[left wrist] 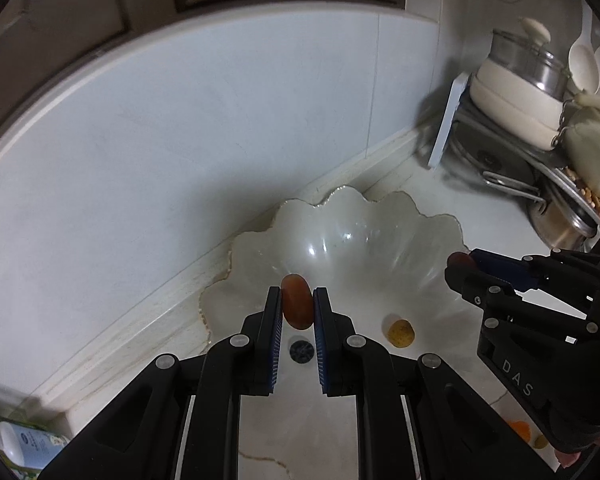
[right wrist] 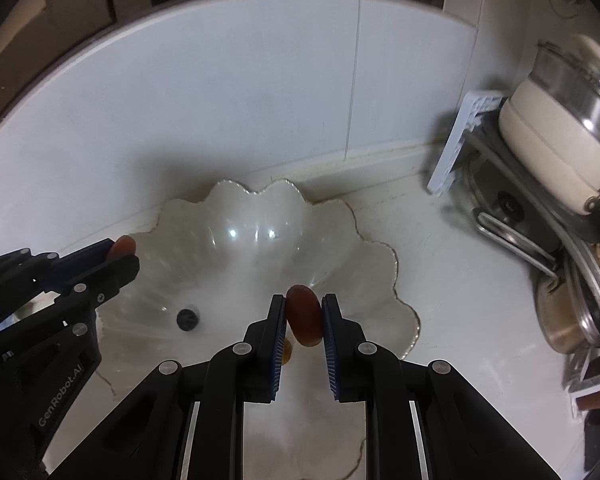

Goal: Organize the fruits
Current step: 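Carry the red-brown oval fruit in the left tool over the white bowl, then open the left tool to drop the red-brown fruit into the bowl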

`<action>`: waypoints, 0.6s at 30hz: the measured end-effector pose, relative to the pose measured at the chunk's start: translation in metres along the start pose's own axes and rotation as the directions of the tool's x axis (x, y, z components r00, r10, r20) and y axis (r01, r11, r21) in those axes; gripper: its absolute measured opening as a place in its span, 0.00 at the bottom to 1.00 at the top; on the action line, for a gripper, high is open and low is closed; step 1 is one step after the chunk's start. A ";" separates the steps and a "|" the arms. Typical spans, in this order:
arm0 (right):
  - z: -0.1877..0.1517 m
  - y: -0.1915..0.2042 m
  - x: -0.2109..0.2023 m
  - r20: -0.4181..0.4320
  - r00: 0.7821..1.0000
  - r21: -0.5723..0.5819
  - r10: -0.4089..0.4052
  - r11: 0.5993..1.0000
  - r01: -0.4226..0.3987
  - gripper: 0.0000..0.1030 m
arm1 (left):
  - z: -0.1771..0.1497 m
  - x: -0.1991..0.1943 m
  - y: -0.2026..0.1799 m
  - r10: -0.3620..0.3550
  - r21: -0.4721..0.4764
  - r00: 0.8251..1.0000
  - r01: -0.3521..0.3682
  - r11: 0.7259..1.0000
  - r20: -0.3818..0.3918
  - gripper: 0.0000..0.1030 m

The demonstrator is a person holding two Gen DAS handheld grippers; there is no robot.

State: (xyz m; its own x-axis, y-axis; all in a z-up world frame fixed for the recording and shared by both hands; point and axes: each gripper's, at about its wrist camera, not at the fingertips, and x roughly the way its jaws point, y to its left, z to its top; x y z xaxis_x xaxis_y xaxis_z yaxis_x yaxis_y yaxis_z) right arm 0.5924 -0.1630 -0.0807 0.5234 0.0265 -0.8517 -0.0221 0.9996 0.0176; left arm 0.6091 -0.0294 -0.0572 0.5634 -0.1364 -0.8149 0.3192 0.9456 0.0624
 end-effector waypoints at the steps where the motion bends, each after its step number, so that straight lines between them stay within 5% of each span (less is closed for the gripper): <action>1: 0.002 -0.002 0.005 -0.007 1.000 0.002 0.000 1.000 0.000 0.19 | 0.001 0.005 0.000 0.003 0.002 1.000 -0.003 1.000 -0.007 0.16; 16: 0.003 -0.012 0.041 -0.100 0.995 0.033 -0.006 0.999 0.010 0.19 | 0.005 0.047 0.000 -0.027 -0.012 0.992 0.026 1.000 -0.124 0.18; 18: 0.003 -0.014 0.042 -0.105 0.994 0.029 -0.031 0.999 0.034 0.20 | 0.005 0.047 0.000 -0.011 -0.002 0.992 0.011 1.000 -0.126 0.28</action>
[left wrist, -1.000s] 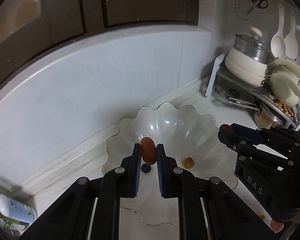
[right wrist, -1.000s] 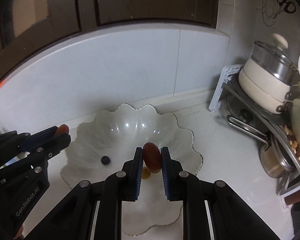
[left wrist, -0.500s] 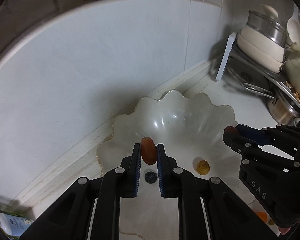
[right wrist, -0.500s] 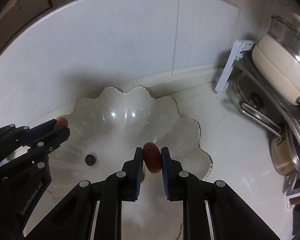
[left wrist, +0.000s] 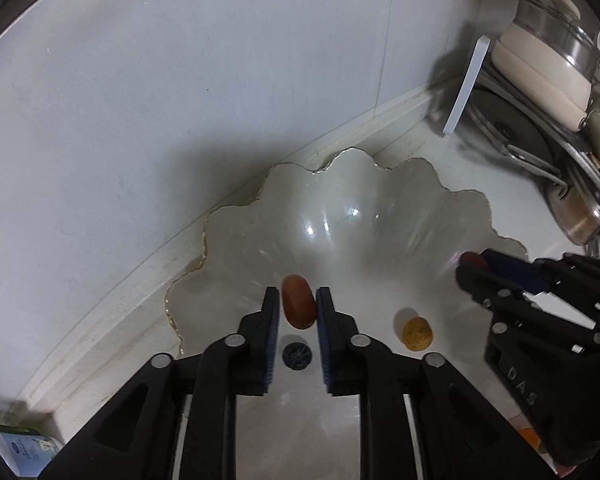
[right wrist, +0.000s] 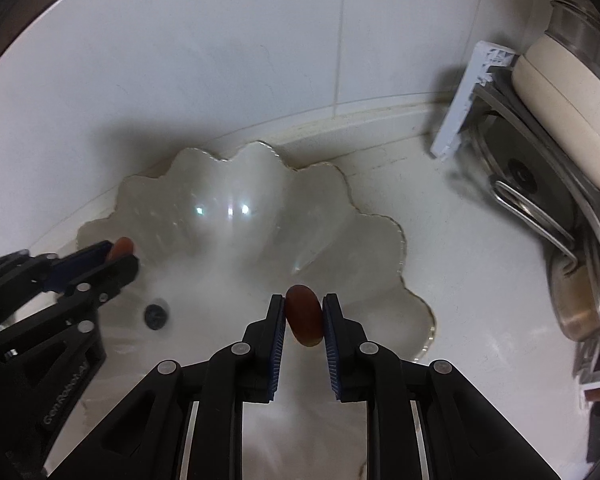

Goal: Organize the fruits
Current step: 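Open the left tool to drop the red-brown fruit into the bowl, then move both open tools back from the bowl toward the remaining fruits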

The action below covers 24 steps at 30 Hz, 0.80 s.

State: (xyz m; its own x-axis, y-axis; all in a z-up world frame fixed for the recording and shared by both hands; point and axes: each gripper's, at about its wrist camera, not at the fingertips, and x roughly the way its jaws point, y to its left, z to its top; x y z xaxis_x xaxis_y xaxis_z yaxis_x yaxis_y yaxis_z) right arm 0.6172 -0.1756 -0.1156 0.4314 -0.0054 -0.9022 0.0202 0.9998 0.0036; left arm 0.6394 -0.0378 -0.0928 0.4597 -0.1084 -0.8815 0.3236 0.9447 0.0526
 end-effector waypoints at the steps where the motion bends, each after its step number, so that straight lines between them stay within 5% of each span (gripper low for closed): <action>1: 0.000 -0.001 0.000 -0.001 1.000 -0.001 -0.011 1.000 0.011 0.23 | 0.000 0.000 0.000 0.003 0.001 1.000 -0.003 1.000 0.002 0.34; 2: 0.000 -0.002 0.001 -0.003 1.000 0.001 -0.016 1.000 0.016 0.30 | 0.000 -0.001 0.000 0.004 0.000 1.000 -0.004 1.000 0.004 0.45; 4: -0.001 -0.004 -0.001 0.003 1.000 0.003 -0.023 1.000 0.023 0.38 | -0.001 -0.003 0.001 0.009 -0.005 1.000 -0.009 1.000 0.011 0.46; 24: -0.031 -0.009 -0.082 0.178 0.983 0.000 -0.047 0.999 0.048 0.39 | -0.029 -0.084 -0.010 0.105 0.009 0.985 -0.108 0.994 0.139 0.52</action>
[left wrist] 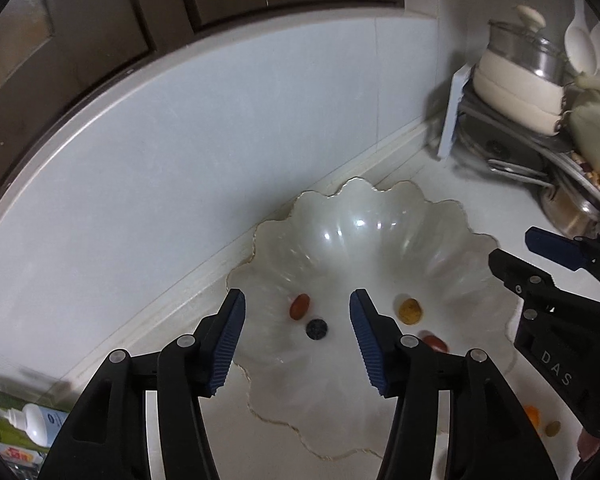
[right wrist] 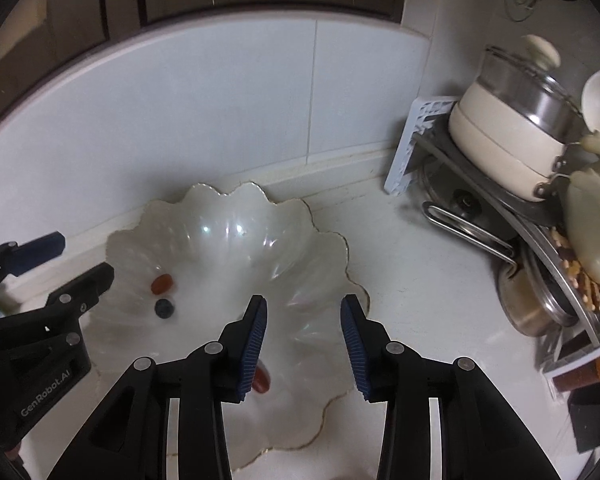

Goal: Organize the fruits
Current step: 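Move both open tools back from the bowl toward the remaining fruits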

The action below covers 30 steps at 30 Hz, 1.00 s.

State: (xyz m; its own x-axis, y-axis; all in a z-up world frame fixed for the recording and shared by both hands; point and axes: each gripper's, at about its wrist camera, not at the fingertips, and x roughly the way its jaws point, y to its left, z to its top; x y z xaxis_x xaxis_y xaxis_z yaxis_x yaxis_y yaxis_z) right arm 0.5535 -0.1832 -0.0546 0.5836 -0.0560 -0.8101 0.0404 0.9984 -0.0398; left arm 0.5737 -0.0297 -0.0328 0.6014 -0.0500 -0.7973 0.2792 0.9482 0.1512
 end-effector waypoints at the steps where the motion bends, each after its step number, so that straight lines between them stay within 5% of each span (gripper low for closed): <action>1: -0.001 0.000 -0.005 0.006 1.000 0.003 0.002 1.000 -0.002 0.39 | -0.001 -0.004 -0.001 0.002 -0.001 1.000 -0.002 1.000 0.006 0.52; 30: -0.082 -0.022 -0.132 0.193 0.981 0.007 0.010 1.000 -0.011 0.39 | -0.077 -0.134 -0.034 0.016 -0.025 0.987 -0.013 1.000 0.160 0.53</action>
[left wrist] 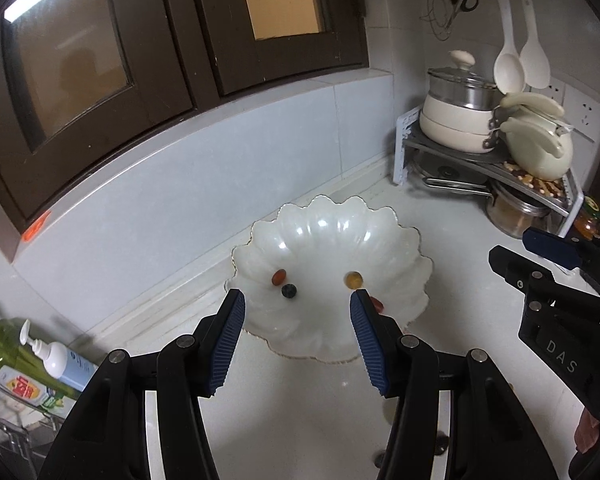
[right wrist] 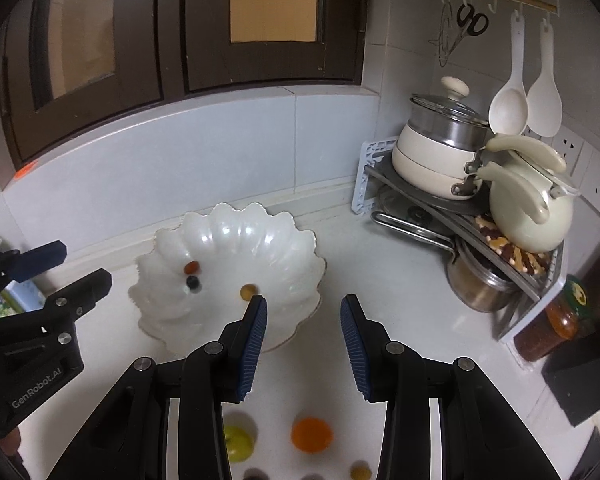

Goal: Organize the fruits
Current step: 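Move both open tools back from the bowl toward the remaining fruits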

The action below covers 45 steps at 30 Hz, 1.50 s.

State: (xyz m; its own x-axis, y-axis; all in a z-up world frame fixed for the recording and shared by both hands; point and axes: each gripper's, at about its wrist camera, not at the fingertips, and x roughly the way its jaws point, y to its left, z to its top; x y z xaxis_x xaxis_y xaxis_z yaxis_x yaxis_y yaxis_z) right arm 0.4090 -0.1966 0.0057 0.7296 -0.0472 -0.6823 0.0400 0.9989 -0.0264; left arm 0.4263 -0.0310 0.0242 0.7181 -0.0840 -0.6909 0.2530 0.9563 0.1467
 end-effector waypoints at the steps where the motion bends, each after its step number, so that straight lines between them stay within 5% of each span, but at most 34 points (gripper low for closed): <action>1: -0.003 -0.001 -0.005 0.006 1.000 -0.002 -0.001 1.000 0.001 0.39 | -0.002 -0.004 -0.001 -0.001 -0.002 1.000 0.001 1.000 0.003 0.53; 27: -0.062 -0.021 -0.101 0.109 0.992 -0.002 0.057 0.998 -0.057 0.39 | -0.062 -0.107 -0.024 0.015 -0.055 0.993 -0.008 0.998 0.118 0.55; 45: -0.108 -0.038 -0.112 0.104 0.990 0.063 0.099 0.992 -0.106 0.39 | -0.103 -0.133 -0.049 0.006 -0.055 0.986 0.004 0.998 0.168 0.55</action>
State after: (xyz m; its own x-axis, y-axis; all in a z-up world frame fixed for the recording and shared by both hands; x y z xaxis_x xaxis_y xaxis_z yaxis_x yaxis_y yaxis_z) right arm 0.2525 -0.2280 0.0043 0.7968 0.0517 -0.6021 0.0050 0.9957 0.0921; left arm 0.2518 -0.0374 0.0359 0.8182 -0.1246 -0.5612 0.2199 0.9698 0.1052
